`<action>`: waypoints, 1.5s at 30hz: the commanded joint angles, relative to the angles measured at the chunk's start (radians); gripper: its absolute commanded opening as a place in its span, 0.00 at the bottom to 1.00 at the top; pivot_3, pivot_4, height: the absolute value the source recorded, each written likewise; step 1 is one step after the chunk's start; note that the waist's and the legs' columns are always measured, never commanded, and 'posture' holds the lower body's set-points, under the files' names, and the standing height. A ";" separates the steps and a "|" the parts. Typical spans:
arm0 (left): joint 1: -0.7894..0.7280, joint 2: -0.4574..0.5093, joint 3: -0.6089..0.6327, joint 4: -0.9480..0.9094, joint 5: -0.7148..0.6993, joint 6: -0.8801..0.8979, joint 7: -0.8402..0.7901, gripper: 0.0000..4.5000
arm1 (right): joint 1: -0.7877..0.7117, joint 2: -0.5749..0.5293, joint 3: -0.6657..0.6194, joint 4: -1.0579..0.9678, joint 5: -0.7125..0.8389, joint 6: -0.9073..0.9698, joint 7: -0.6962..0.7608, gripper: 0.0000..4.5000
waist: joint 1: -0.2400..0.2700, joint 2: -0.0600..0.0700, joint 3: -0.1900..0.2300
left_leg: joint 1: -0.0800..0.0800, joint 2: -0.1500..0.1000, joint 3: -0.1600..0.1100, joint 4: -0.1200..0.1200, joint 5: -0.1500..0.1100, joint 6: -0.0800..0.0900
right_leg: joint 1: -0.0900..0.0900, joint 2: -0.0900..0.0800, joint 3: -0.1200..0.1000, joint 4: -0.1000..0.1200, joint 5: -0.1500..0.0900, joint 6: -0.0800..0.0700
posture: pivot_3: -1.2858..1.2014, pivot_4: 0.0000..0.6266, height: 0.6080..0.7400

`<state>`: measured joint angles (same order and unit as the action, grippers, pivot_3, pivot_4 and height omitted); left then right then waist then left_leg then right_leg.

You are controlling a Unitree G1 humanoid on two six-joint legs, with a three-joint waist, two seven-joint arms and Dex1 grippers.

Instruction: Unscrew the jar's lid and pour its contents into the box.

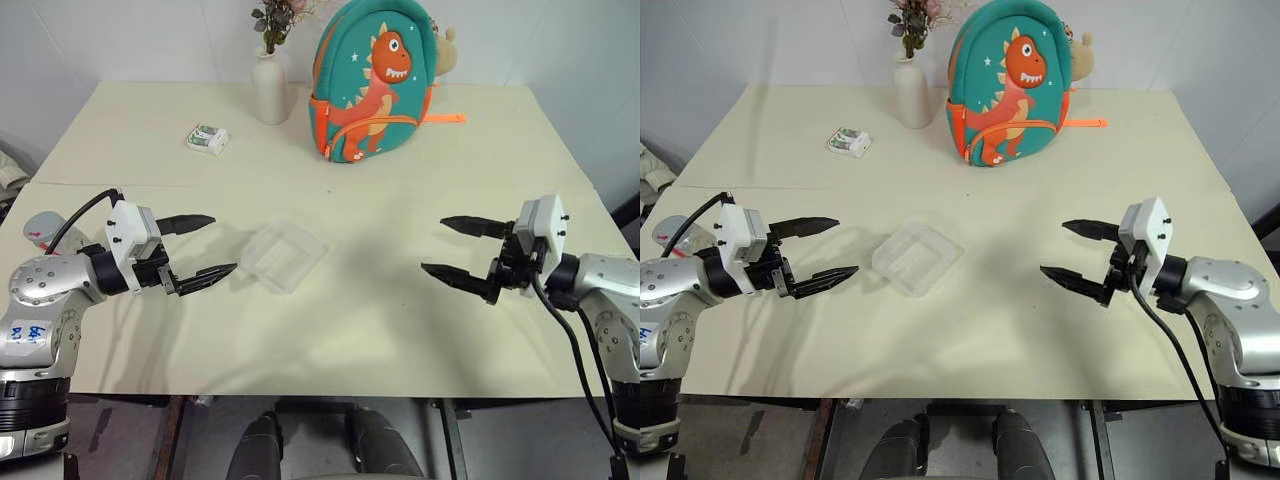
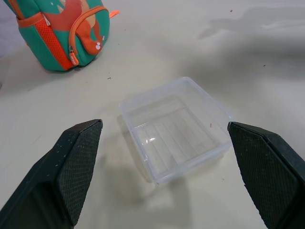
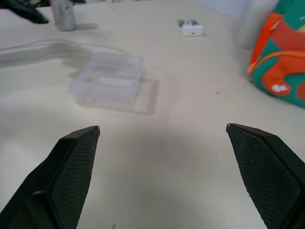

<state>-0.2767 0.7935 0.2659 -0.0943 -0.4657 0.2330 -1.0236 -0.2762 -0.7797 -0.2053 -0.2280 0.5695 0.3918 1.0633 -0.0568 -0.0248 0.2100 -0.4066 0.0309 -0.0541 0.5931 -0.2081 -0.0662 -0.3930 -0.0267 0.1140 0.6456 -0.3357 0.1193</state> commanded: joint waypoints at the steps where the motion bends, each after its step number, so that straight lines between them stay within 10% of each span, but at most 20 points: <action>1: 0.021 0.011 0.036 -0.043 -0.014 -0.001 0.014 1.00 | -0.033 0.005 0.007 0.013 -0.003 -0.049 0.030 1.00 | -0.001 0.000 0.000 | 0.000 0.000 0.000 0.000 0.000 0.000 | 0.000 0.000 0.000 0.000 0.000 0.000 | 0.52 0.24 1.00; 9: 0.259 -0.074 0.165 -0.188 0.002 -0.002 0.186 1.00 | -0.179 0.079 0.095 0.124 0.003 -0.066 0.070 1.00 | -0.011 -0.001 0.000 | 0.001 0.001 0.003 0.001 0.000 0.000 | 0.000 0.000 0.003 0.001 0.001 0.001 | 0.52 0.24 1.00; 19: 0.622 -0.471 0.423 -0.339 0.101 -0.110 0.644 1.00 | -0.426 0.232 0.178 0.256 -0.005 -0.091 0.119 1.00 | -0.002 -0.002 0.000 | 0.001 0.001 0.002 0.005 -0.001 0.000 | 0.001 0.000 0.002 0.000 0.002 0.001 | 0.52 0.24 1.00; 28: 0.453 -0.353 0.467 -0.134 0.133 -0.052 0.791 1.00 | -0.445 0.252 0.186 0.222 -0.001 -0.064 0.098 1.00 | 0.001 -0.007 0.000 | 0.000 0.000 0.004 0.012 -0.001 0.001 | 0.003 0.000 0.004 -0.001 -0.004 -0.011 | 0.52 0.24 1.00; 45: 0.093 -0.083 0.380 0.436 0.138 -0.214 0.586 1.00 | -0.360 0.243 0.144 0.089 0.016 -0.016 -0.039 1.00 | 0.001 -0.007 0.000 | 0.000 0.001 0.004 0.001 -0.002 0.000 | -0.001 0.000 0.003 -0.001 0.003 0.001 | 0.52 0.24 1.00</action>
<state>-0.1665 0.6868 0.6566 0.3084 -0.3410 0.0573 -0.4149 -0.6369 -0.5262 -0.0249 -0.0880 0.5631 0.3748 1.0354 -0.0562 -0.0317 0.2097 -0.4066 0.0323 -0.0497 0.5947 -0.2098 -0.0663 -0.3942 -0.0271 0.1165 0.6445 -0.3329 0.1207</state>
